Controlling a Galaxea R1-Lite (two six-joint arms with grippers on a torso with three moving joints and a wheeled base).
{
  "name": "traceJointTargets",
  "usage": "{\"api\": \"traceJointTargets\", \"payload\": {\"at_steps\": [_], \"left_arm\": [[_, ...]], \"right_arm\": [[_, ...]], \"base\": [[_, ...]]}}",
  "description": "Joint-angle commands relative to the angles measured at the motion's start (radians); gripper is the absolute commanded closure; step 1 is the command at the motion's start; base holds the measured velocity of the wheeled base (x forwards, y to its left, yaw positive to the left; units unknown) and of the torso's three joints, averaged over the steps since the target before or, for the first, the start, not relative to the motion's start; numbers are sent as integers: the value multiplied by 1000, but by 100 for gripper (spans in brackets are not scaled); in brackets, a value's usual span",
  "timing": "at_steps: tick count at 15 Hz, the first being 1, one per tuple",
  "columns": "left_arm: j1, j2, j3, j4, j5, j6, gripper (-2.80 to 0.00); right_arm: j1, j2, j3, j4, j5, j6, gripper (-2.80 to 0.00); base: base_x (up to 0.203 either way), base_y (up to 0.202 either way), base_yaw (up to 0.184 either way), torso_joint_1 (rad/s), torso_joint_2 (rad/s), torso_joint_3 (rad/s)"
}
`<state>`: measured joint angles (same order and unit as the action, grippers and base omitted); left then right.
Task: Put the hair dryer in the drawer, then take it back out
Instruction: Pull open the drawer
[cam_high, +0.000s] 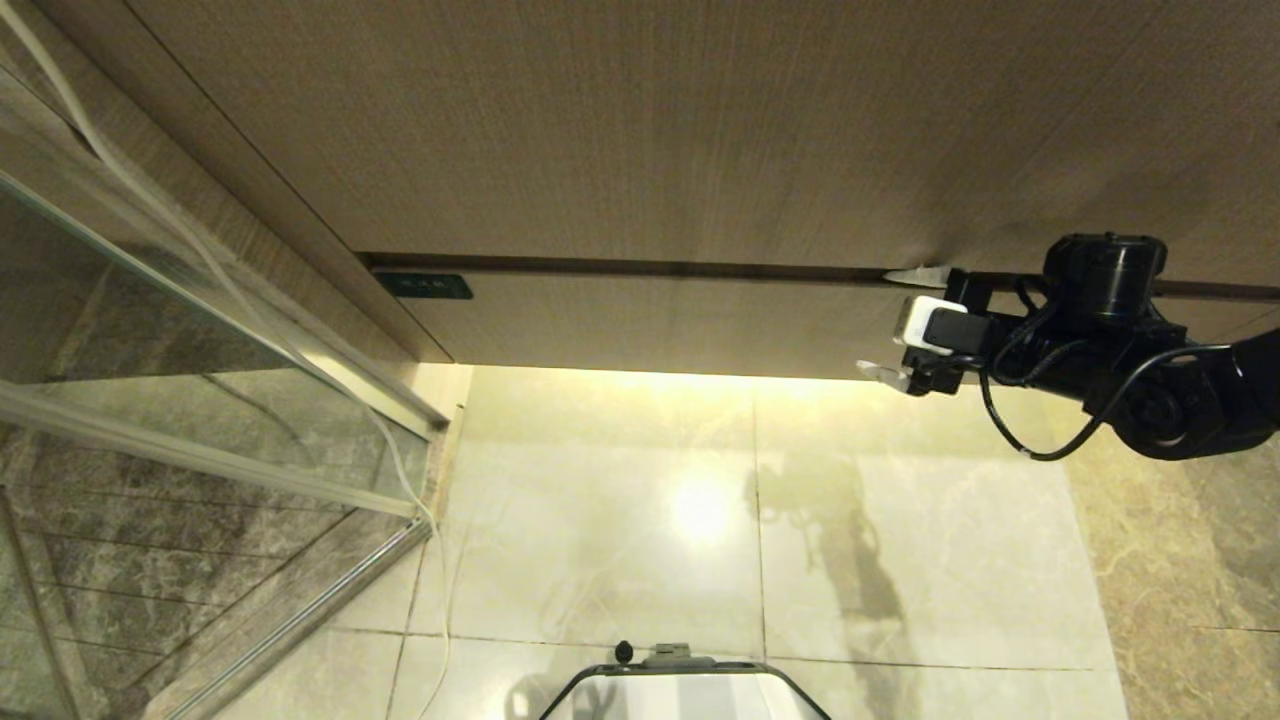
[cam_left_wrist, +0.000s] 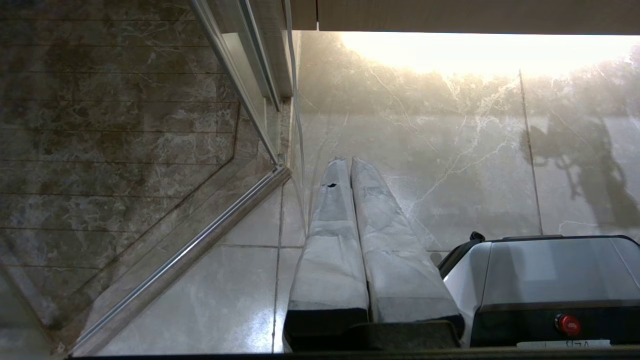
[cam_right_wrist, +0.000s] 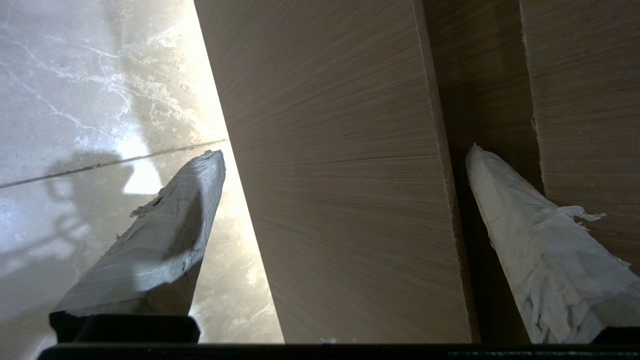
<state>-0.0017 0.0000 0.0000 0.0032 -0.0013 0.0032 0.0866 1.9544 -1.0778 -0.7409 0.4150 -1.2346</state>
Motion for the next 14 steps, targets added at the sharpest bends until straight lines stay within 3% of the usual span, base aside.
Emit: {"api": "traceJointTargets", "payload": {"at_steps": [1, 4, 10, 14], "left_arm": [[-1, 0, 0, 0, 0, 0, 0], [0, 0, 1, 0, 0, 0, 0], [-1, 0, 0, 0, 0, 0, 0], [0, 0, 2, 0, 1, 0, 0]], "right_arm": [[0, 40, -4, 3, -1, -12, -280], [0, 41, -9, 105, -19, 1, -280], [-8, -24, -13, 456, -238, 155, -280], [-7, -66, 4, 532, -314, 236, -280]], "base": [[0, 0, 0, 0, 0, 0], [0, 0, 0, 0, 0, 0], [0, 0, 0, 0, 0, 0], [0, 0, 0, 0, 0, 0]]}}
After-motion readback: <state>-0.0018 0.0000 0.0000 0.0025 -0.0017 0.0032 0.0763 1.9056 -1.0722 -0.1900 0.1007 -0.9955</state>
